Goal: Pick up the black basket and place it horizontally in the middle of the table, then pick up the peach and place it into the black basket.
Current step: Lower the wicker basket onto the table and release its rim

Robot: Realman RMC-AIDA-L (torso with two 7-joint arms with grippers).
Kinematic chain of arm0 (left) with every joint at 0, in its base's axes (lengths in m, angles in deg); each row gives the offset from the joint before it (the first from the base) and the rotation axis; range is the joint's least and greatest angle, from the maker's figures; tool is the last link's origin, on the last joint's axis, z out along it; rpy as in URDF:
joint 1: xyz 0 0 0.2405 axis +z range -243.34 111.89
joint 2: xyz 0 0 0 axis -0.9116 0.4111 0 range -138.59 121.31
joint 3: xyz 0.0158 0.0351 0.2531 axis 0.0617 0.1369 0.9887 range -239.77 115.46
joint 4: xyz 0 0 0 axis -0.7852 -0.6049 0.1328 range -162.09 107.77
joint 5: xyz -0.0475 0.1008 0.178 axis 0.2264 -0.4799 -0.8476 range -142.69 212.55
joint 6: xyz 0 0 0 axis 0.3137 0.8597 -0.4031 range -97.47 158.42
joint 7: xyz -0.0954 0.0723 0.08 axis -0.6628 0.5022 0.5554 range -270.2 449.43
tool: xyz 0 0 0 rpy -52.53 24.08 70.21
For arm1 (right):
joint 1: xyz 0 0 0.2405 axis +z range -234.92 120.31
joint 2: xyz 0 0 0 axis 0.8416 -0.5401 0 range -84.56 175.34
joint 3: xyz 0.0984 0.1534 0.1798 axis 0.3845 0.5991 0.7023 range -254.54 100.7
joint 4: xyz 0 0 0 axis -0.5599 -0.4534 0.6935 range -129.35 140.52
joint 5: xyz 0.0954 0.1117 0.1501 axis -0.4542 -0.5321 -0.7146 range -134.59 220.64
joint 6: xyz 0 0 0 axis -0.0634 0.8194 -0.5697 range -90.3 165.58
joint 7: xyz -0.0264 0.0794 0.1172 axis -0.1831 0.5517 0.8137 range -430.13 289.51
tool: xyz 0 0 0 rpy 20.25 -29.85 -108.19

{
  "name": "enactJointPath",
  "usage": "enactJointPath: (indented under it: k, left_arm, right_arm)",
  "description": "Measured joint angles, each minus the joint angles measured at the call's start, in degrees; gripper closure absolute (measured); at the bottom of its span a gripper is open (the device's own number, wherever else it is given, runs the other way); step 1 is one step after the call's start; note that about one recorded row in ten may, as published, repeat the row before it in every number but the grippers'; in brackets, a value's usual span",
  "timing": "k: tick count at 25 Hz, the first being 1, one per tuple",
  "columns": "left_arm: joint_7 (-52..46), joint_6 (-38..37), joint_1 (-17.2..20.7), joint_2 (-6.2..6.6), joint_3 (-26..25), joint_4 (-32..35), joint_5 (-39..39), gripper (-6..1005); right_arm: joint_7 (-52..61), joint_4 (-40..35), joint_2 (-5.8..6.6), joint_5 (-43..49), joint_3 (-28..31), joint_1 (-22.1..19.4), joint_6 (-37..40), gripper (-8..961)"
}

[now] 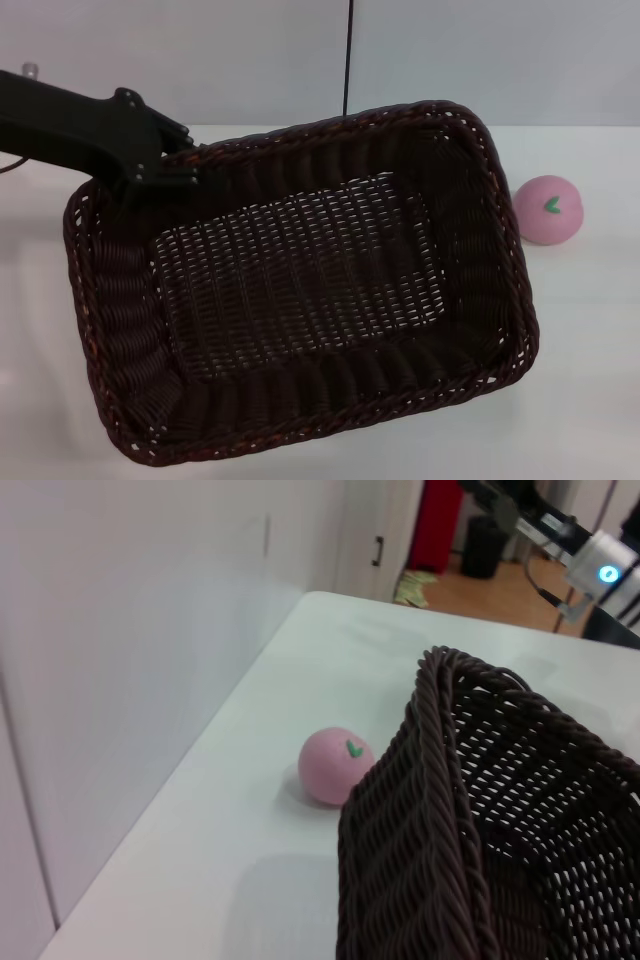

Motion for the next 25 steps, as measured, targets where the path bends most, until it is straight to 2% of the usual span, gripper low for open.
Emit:
enactJointPath:
  k: [5, 9, 11, 13, 14, 16, 25]
  left_arm:
    - [1.4, -1.1, -2.4, 0.14, 0.9, 0.1, -1.5, 800]
    - [1.5, -2.3, -5.2, 0.10, 3.8, 1.0, -4.9, 800]
    - [1.5, -2.3, -5.2, 0.10, 3.8, 1.0, -4.9, 800]
    - [1.9, -2.8, -8.5, -0.98, 4.5, 1.3, -10.0, 800]
    - [1.9, -2.8, -8.5, -0.98, 4.5, 1.3, -10.0, 800]
    - [2.6, -2.5, -10.2, -1.83, 4.8, 0.8, -12.0, 801]
    - [2.7, -0.9, -11.1, -2.74, 6.5, 0.5, -12.8, 801]
  right_arm:
    - [0.0, 0.4, -0.08, 0.0, -0.1, 0.0, 0.0, 357]
    - [0.1, 1.1, -0.13, 0.0, -0.1, -0.2, -0.1, 358]
    - [0.1, 1.2, -0.14, 0.1, -0.3, -0.2, -0.2, 358]
    - [0.1, 1.5, -0.15, 0.2, -0.5, -0.3, -0.6, 358]
    - [0.1, 1.6, -0.15, 0.2, -0.5, -0.3, -0.7, 358]
    - [0.1, 1.8, -0.15, 0.3, -0.5, -0.3, -1.0, 358]
    - [0.2, 2.3, -0.15, 0.5, -0.6, -0.6, -1.5, 359]
